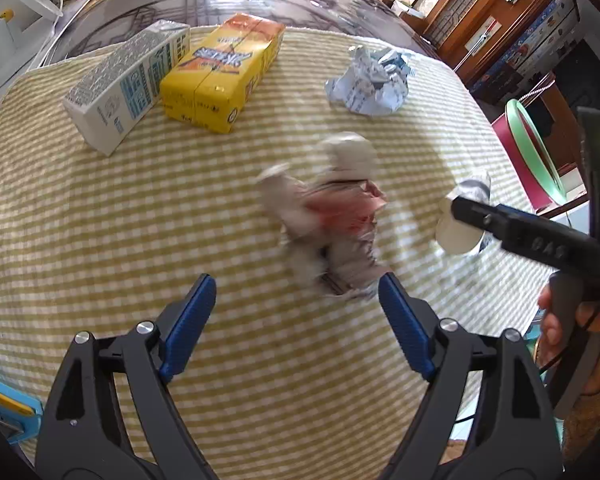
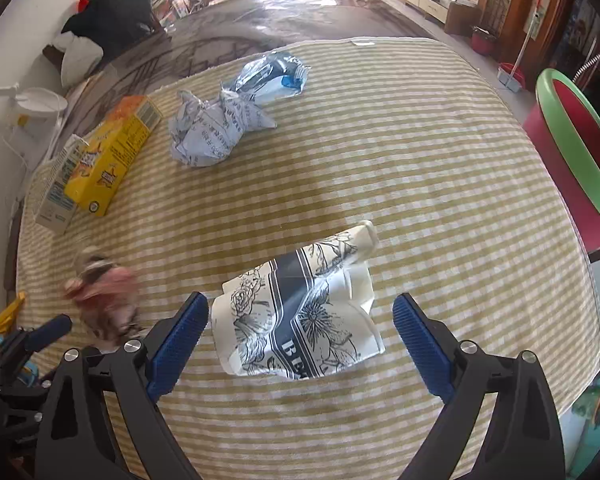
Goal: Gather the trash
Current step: 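Grasp the white printed paper cup with the right tool while the left tool grasps crumpled pink paper, then lift the paper cup with the right tool while the left tool lifts the crumpled paper toward the bucket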
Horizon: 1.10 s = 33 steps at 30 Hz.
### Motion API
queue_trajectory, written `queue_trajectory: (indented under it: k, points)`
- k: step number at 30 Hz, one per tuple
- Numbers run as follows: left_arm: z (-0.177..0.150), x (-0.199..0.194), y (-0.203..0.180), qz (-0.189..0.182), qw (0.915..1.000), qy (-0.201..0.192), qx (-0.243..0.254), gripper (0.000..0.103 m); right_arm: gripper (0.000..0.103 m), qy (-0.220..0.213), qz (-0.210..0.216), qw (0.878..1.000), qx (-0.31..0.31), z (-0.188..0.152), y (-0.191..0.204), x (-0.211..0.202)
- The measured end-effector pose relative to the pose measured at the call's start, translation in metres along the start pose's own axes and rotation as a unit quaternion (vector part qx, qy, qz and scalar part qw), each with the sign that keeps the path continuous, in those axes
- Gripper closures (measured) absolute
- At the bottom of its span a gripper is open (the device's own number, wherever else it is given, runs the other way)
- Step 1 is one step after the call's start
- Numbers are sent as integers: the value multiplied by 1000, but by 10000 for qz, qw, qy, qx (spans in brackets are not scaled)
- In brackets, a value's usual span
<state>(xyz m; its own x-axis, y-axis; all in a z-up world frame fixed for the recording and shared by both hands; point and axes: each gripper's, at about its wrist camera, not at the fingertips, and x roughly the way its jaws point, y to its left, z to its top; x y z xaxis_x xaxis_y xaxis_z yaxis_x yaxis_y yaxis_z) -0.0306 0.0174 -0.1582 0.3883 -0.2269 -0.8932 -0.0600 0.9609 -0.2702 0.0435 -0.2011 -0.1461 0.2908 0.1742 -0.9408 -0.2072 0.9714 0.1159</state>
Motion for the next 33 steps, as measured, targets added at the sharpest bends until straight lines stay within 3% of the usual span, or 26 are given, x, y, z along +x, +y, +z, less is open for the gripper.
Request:
queue_trajectory:
  k: [3, 5, 6, 7, 10, 19, 21, 23, 26, 27, 33]
  points:
    - [4, -2, -2, -37, 10000, -73, 15, 22, 15, 81, -2, 9999, -61, 1, 2, 7]
    - [6, -3, -3, -49, 9999, -101, 56, 21, 34, 33, -24, 10000, -48, 0, 0, 6]
    - [7, -3, -4, -47, 9999, -100, 73, 21, 38, 11, 9, 10000, -31, 0, -1, 5]
    - [9, -2, -5, -52, 9999, -97, 80, 21, 53, -24, 41, 10000, -21, 1, -3, 2]
    - [15, 0, -7, -101, 9999, -93, 90, 21, 63, -133, 81, 9999, 10, 2, -7, -10]
    - [37, 24, -26, -35, 9996, -23, 265, 22, 64, -505, 292, 9982, 137, -5, -11, -46]
    - [37, 28, -27, -27, 9997, 17, 262, 33, 64, -633, 286, 9975, 162, -5, -11, -55]
    - [37, 30, -28, 38, 9995, 14, 304, 58, 64, -723, 293, 9968, 194, -3, -9, -60]
    - [38, 26, -24, -106, 9997, -10, 210, 76, 63, -828, 305, 9959, 194, -1, -9, -67]
    - [38, 23, -24, -136, 9997, -36, 180, 80, 63, -851, 308, 9957, 189, 0, -8, -68]
    - [41, -2, -35, -131, 9990, -362, 242, 80, 63, -1023, 357, 9939, 199, 5, -9, -78]
